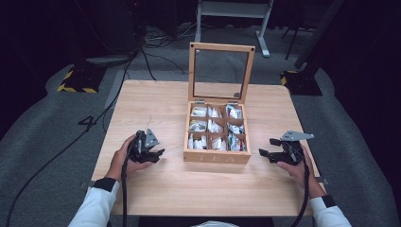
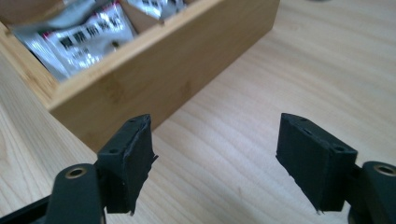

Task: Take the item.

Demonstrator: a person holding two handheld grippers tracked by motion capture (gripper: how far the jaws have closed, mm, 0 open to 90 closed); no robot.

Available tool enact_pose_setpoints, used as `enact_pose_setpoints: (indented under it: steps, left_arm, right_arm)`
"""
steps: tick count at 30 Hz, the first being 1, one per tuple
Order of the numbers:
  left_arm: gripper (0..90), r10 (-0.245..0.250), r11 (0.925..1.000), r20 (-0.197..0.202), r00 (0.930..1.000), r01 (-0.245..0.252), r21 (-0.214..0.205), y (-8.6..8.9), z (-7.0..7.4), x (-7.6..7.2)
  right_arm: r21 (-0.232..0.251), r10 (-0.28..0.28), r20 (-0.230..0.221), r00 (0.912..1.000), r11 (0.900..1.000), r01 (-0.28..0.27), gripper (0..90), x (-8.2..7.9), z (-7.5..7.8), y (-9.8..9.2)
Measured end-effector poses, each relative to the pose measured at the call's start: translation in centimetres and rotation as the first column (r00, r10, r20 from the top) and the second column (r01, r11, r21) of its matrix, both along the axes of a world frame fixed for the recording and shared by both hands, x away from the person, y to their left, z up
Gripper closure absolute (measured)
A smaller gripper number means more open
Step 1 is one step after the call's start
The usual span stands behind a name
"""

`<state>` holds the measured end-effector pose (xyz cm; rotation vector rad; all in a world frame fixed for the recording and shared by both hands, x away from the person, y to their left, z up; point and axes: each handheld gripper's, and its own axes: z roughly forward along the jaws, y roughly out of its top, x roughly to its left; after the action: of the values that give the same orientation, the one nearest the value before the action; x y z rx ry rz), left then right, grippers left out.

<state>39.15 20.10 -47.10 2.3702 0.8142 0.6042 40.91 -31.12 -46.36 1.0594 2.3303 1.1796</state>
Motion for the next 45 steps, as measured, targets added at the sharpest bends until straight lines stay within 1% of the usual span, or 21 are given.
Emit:
enact_pose_setpoints:
  steps: [2,3,4,5,7,9,10,12,15,17,18,19,22,24,26,27,33,34,37,40,45]
  left_arm:
    - [34.3,0.007,0.9988,-0.034,0.9994,-0.009,-0.048,0.2,-0.2,-0.3]
    - [34.4,0.009,0.9983,-0.044,0.9990,-0.012,-0.057,0.2,-0.3,-0.5]
    - [34.7,0.004,0.9989,-0.025,0.9997,-0.006,-0.048,0.1,-0.8,-1.1]
    - [34.6,0.004,0.9989,-0.025,0.9997,-0.006,-0.048,0.1,-0.8,-1.1]
    - [33.9,-0.013,0.9989,-0.064,0.9978,0.011,-0.045,-0.1,-1.2,-1.3]
    - [33.4,-0.018,0.9992,-0.056,0.9983,0.016,-0.036,-0.3,-1.5,-1.7]
    - [33.4,-0.022,0.9991,-0.064,0.9977,0.020,-0.038,-0.3,-1.7,-1.9]
    - [33.6,-0.024,0.9971,-0.093,0.9954,0.018,-0.074,-0.4,-2.0,-1.9]
    - [32.7,-0.025,0.9967,-0.089,0.9957,0.018,-0.079,-0.5,-2.0,-2.0]
    - [31.6,-0.029,0.9942,-0.112,0.9933,0.017,-0.106,-0.4,-2.2,-2.1]
    - [31.3,-0.031,0.9932,-0.111,0.9933,0.018,-0.115,-0.3,-2.3,-2.2]
    - [31.8,-0.033,0.9920,-0.099,0.9946,0.020,-0.124,-0.3,-2.4,-2.5]
    - [31.6,-0.048,0.9885,-0.108,0.9929,0.032,-0.148,0.0,-2.6,-3.0]
    - [30.4,-0.054,0.9825,-0.134,0.9895,0.029,-0.184,0.3,-2.8,-3.3]
    - [29.7,-0.050,0.9736,-0.119,0.9917,0.022,-0.227,0.6,-3.2,-3.7]
    - [28.9,-0.049,0.9741,-0.123,0.9912,0.021,-0.225,0.6,-3.2,-3.9]
    - [27.8,-0.067,0.9737,-0.125,0.9899,0.037,-0.225,0.7,-3.2,-4.0]
    - [27.5,-0.068,0.9735,-0.125,0.9898,0.039,-0.225,0.7,-3.2,-4.0]
    - [27.3,-0.073,0.9735,-0.124,0.9896,0.043,-0.225,0.7,-3.2,-3.9]
    - [27.1,-0.076,0.9732,-0.124,0.9894,0.047,-0.225,0.7,-3.2,-3.9]
    - [27.0,-0.077,0.9734,-0.123,0.9894,0.048,-0.224,0.7,-3.2,-3.9]
  right_arm:
    - [0.006,-0.008,0.022,0.9997,1.0000,0.008,27.1,-0.1,0.7,0.0]
    - [0.007,-0.017,0.033,0.9993,0.9998,0.017,27.0,-0.2,1.0,0.1]
    - [0.017,-0.029,0.050,0.9983,0.9995,0.028,27.1,-0.2,1.6,0.2]
    - [0.017,-0.029,0.050,0.9983,0.9995,0.028,27.1,-0.2,1.6,0.2]
    - [0.026,-0.022,0.064,0.9977,0.9995,0.020,28.3,-0.2,2.1,0.4]
    - [0.035,-0.019,0.080,0.9966,0.9993,0.016,29.2,-0.3,2.9,1.0]
    - [0.035,-0.019,0.080,0.9966,0.9993,0.016,29.2,-0.3,2.9,1.0]
    - [0.040,-0.013,0.093,0.9955,0.9992,0.010,29.9,-0.3,3.4,1.5]
    - [0.036,0.015,0.102,0.9947,0.9992,-0.018,34.9,-0.3,4.0,2.6]
    - [0.027,0.047,0.113,0.9925,0.9983,-0.051,35.8,-0.4,4.3,3.6]
    - [0.017,0.060,0.118,0.9912,0.9979,-0.062,36.2,-0.4,4.4,4.1]
    - [0.012,0.071,0.121,0.9901,0.9973,-0.073,36.4,-0.3,4.5,4.7]
    - [0.004,0.097,0.115,0.9886,0.9952,-0.098,37.0,0.2,4.5,6.3]
    - [-0.002,0.106,0.107,0.9886,0.9943,-0.107,37.1,0.6,4.4,7.3]
    - [-0.007,0.112,0.089,0.9898,0.9937,-0.112,37.1,0.9,4.1,8.1]
    - [-0.022,0.112,0.084,0.9902,0.9937,-0.110,37.0,1.2,4.0,8.8]
    - [-0.044,0.082,0.059,0.9948,0.9958,-0.080,35.8,1.9,3.5,10.1]
    - [-0.060,0.081,0.052,0.9954,0.9952,-0.078,34.8,2.1,3.3,10.6]
    - [-0.070,0.080,0.047,0.9957,0.9946,-0.077,34.5,2.2,3.1,11.0]
    - [-0.100,0.067,0.032,0.9972,0.9930,-0.064,36.2,2.4,2.7,11.4]
    - [-0.134,0.046,0.052,0.9976,0.9903,-0.039,38.3,2.1,2.6,11.8]
